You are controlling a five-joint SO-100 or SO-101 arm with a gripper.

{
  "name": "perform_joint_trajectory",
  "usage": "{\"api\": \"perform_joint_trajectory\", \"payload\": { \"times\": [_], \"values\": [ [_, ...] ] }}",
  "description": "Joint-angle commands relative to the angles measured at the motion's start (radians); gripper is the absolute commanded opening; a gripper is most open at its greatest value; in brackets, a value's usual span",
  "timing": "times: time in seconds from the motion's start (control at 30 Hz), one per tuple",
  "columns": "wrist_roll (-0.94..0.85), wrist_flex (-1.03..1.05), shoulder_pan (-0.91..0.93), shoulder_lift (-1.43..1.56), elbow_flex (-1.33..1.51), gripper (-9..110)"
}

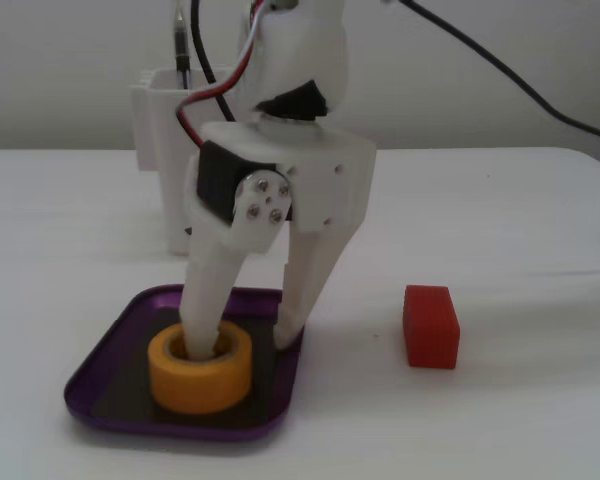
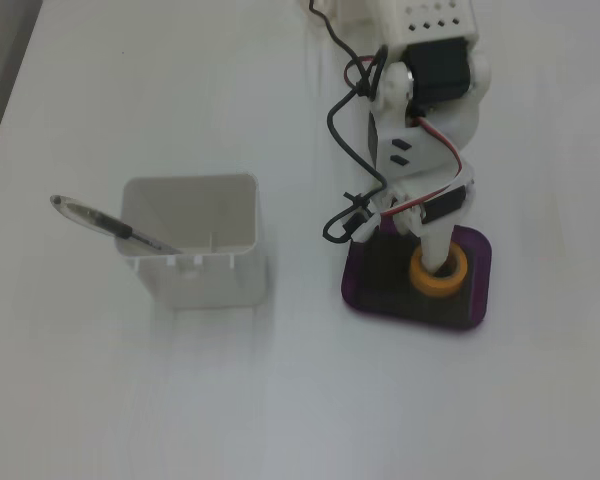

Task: Remove the yellow tape from the box.

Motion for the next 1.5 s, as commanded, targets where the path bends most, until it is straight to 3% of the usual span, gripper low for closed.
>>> {"api": "perform_joint_trajectory", "payload": {
  "times": [0.0,0.13,0.3,0.6,1.07,1.47],
  "values": [
    [-0.008,-0.028,-0.009,0.003,-0.046,17],
    [-0.008,-0.031,-0.009,0.003,-0.048,15],
    [-0.008,-0.063,-0.009,0.005,-0.048,-1],
    [0.054,-0.038,-0.037,0.018,-0.155,-1],
    [0.29,0.52,0.015,0.017,-0.859,-1],
    [0.324,0.554,0.166,0.17,-0.658,-1]
  ]
}}
